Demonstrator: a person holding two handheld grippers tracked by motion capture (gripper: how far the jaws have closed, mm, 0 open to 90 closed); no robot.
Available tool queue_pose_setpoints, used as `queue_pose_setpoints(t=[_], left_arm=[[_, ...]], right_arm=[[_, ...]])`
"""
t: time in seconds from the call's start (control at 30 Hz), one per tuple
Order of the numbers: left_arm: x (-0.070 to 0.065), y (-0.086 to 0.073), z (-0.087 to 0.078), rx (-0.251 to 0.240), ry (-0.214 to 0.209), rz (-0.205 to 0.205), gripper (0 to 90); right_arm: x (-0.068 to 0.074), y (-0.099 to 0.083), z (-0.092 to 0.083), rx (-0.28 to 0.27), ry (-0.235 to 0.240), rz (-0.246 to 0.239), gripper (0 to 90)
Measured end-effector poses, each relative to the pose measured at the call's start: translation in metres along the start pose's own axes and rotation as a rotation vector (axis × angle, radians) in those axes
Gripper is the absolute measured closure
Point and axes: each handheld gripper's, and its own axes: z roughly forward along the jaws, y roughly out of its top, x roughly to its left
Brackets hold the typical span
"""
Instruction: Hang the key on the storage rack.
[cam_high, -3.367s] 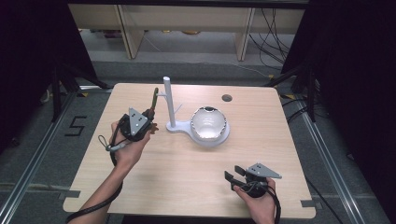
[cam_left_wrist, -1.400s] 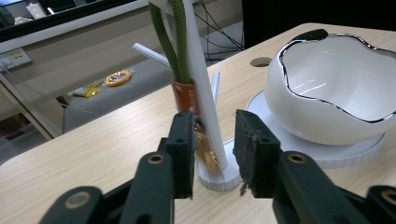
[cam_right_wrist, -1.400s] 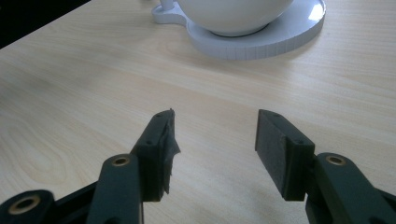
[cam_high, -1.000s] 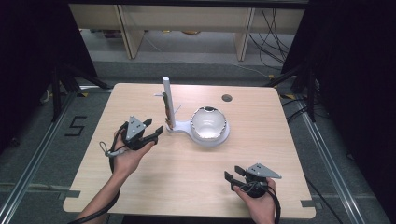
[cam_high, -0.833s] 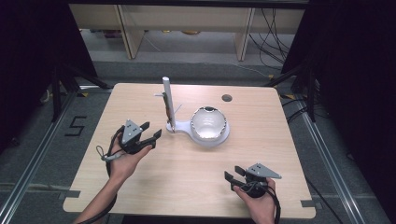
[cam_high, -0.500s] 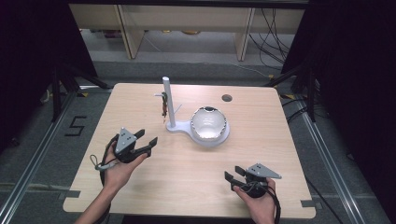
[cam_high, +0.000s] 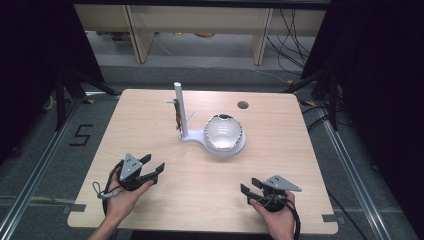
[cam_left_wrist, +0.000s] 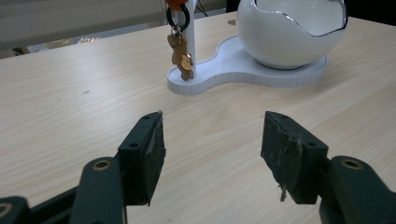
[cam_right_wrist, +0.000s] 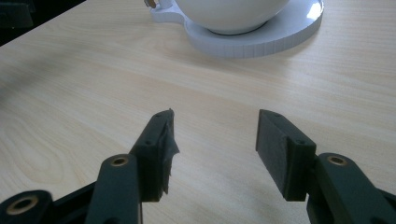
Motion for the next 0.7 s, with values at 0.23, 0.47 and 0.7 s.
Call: queue_pose_setpoints(t=[0.23,0.47,0.7], left_arm=[[-0.001,-0.016,-0.006,0.013,0.004,-0.006,39.0],[0.001,-0.025,-0.012,0.012,0.009,-0.011,38.8],[-0.003,-0.032,-0.016,-0.015,0.025,-0.043,37.3]], right_arm=[[0.002,-0.001,0.000,0.000,0.001,0.022,47.9],[0.002,-0.001,-0.001,0.011,0.007,0.037,47.9],[0.003,-0.002,0.001,-0.006,0.024,0.051,47.9]])
